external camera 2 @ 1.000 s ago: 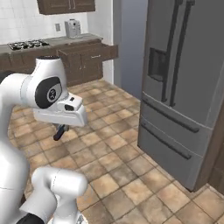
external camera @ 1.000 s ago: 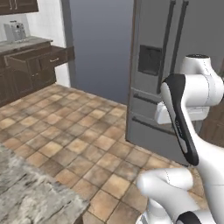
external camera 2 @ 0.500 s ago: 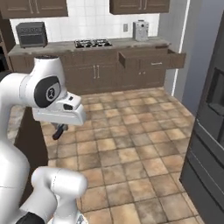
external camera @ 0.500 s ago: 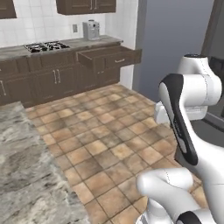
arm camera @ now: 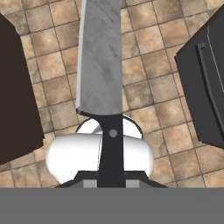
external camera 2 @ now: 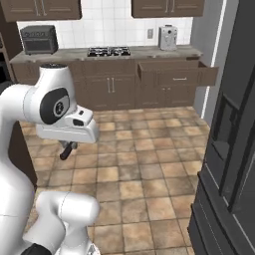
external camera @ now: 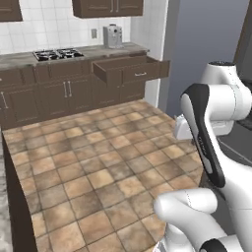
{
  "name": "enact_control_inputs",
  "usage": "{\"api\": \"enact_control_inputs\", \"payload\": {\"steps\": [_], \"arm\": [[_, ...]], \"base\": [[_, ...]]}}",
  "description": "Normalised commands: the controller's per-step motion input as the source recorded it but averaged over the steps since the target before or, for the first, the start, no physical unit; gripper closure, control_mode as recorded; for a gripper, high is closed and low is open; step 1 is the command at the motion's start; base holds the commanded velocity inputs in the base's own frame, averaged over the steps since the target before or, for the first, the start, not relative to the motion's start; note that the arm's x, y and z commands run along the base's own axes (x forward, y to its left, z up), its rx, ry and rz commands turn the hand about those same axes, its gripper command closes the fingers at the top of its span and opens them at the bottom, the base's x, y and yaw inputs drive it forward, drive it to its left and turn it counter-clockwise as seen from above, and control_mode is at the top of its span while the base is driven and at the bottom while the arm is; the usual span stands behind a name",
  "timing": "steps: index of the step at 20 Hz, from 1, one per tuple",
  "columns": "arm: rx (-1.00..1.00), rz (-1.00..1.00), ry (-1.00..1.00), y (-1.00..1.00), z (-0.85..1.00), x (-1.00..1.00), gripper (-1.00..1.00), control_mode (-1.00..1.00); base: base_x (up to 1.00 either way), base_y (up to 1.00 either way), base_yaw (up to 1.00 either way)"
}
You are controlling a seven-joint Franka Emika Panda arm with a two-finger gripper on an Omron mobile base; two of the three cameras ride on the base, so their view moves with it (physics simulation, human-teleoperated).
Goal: Pick up the metallic utensils from the counter and place them in the open drawer. Make sure not to pick up any wooden utensils.
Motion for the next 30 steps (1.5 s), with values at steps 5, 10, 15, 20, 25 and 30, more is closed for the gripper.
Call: {"api": "enact_control_inputs", "payload": {"steps": [5,10,15,20,25,30], "arm": [[0.0,0.0,0.0,0.0,0.0,0.0,1.0,1.0],[0.0,0.0,0.0,0.0,0.0,0.0,1.0,1.0],[0.0,0.0,0.0,0.0,0.0,0.0,1.0,1.0],[0.0,0.0,0.0,0.0,0.0,0.0,1.0,1.0],[0.0,0.0,0.0,0.0,0.0,0.0,1.0,1.0],[0.0,0.0,0.0,0.0,0.0,0.0,1.0,1.0]], "base": [[1.0,0.0,0.13],[1.0,0.0,0.09],[1.0,-0.07,0.01],[1.0,-0.15,-0.02],[1.0,-0.1,-0.09],[1.0,-0.02,-0.06]]}}
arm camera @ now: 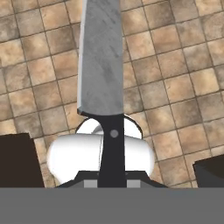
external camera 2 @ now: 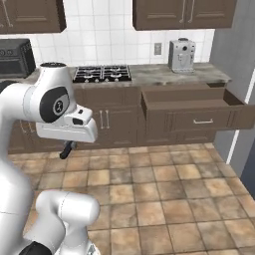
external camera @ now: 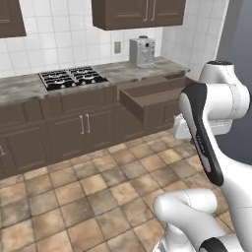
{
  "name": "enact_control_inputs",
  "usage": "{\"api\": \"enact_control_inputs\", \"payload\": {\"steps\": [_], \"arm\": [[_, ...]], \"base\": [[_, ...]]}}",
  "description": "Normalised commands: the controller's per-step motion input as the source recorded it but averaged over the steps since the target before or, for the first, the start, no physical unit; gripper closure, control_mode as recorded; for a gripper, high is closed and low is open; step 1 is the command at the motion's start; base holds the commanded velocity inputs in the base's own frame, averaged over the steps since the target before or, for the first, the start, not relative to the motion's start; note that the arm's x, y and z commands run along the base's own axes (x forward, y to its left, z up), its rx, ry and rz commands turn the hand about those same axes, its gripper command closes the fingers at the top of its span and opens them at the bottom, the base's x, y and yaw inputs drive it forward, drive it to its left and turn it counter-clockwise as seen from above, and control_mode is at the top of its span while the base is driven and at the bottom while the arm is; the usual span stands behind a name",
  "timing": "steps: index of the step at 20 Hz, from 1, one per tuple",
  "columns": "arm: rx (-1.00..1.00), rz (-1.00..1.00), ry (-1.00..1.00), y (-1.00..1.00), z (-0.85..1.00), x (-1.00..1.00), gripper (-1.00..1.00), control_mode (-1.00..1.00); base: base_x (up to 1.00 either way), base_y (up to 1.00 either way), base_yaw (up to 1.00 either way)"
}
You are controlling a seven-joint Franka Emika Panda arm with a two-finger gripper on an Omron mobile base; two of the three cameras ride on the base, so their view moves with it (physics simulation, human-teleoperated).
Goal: Pick up the metallic utensils from the counter and place them in the open drawer. Make sure not to pick up any wooden utensils.
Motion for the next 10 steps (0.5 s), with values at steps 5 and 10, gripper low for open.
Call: {"api": "enact_control_inputs", "payload": {"steps": [5,10], "arm": [[0.0,0.0,0.0,0.0,0.0,0.0,1.0,1.0],[0.0,0.0,0.0,0.0,0.0,0.0,1.0,1.0]], "base": [[1.0,0.0,-0.06],[1.0,-0.04,-0.16]]}}
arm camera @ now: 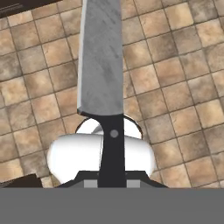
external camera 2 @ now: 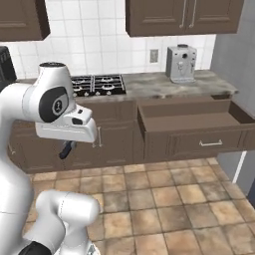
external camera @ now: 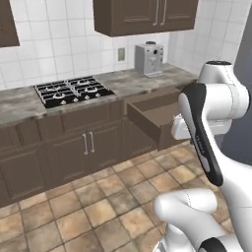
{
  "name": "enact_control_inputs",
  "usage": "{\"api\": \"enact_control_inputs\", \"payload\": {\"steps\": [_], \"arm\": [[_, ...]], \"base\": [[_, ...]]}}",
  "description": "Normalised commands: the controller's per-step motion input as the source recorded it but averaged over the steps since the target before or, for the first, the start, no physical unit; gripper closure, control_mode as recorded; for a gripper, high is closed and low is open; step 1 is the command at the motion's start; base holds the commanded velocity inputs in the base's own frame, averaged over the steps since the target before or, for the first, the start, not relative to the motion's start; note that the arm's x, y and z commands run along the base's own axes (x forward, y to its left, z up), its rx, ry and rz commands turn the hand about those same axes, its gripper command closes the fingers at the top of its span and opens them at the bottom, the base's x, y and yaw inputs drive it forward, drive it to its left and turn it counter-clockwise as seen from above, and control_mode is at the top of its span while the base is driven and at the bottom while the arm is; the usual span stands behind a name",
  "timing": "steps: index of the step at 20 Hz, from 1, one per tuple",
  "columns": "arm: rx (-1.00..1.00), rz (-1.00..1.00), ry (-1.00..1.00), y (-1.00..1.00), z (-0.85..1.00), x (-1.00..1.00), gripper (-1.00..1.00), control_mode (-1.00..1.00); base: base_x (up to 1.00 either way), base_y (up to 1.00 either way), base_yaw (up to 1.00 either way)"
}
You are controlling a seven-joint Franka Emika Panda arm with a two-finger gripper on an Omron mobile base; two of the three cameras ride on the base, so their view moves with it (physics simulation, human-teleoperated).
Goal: Pick up the metallic utensils from the counter and place them in the open drawer. Make sure not to pick up any wooden utensils.
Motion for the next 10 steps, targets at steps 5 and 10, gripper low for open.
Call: {"api": "enact_control_inputs", "payload": {"steps": [5,10], "arm": [[0.0,0.0,0.0,0.0,0.0,0.0,1.0,1.0],[0.0,0.0,0.0,0.0,0.0,0.0,1.0,1.0]], "base": [[1.0,-0.09,-0.23],[1.0,-0.06,-0.29]]}}
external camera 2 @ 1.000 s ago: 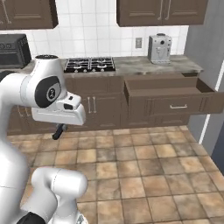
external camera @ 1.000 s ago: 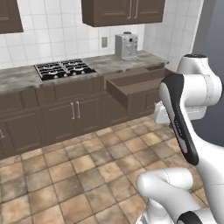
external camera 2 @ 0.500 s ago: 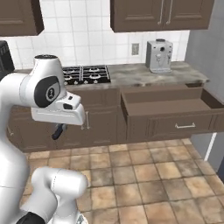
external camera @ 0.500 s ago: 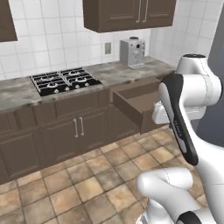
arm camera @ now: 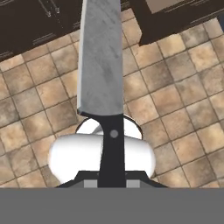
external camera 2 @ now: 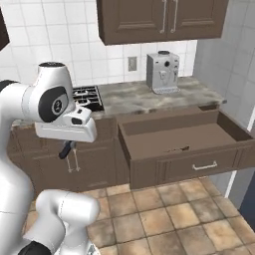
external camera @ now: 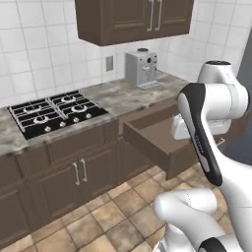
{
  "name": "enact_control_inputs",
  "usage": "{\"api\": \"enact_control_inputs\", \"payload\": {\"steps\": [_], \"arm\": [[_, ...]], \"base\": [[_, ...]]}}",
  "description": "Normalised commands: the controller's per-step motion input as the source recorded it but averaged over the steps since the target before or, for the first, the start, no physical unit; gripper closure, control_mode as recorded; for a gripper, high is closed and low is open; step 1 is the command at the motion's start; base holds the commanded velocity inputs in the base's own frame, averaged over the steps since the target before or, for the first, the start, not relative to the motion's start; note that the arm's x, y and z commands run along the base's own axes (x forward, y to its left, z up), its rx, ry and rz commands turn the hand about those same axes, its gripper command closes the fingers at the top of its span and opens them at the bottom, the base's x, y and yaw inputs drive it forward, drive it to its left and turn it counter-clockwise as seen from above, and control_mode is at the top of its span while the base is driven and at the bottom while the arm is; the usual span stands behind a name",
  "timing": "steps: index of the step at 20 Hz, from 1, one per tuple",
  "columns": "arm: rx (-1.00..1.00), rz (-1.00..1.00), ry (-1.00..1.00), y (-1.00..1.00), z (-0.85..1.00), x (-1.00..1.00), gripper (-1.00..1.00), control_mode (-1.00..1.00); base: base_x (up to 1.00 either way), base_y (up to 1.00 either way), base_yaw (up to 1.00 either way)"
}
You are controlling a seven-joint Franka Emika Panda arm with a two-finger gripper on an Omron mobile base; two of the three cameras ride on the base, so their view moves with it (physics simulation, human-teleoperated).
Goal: Pick up the metallic utensils from the counter and place them in the open drawer. Make sure not to pick up any wooden utensils.
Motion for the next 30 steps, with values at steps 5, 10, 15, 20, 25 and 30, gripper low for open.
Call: {"api": "enact_control_inputs", "payload": {"steps": [5,10,15,20,25,30], "arm": [[0.0,0.0,0.0,0.0,0.0,0.0,1.0,1.0],[0.0,0.0,0.0,0.0,0.0,0.0,1.0,1.0],[0.0,0.0,0.0,0.0,0.0,0.0,1.0,1.0],[0.0,0.0,0.0,0.0,0.0,0.0,1.0,1.0],[0.0,0.0,0.0,0.0,0.0,0.0,1.0,1.0],[0.0,0.0,0.0,0.0,0.0,0.0,1.0,1.0]], "base": [[0.99,-0.09,-0.38],[0.4,0.0,-0.45],[0.02,0.19,-0.32],[0.13,0.09,-0.33],[0.29,0.35,-0.33],[0.43,0.73,-0.28]]}}
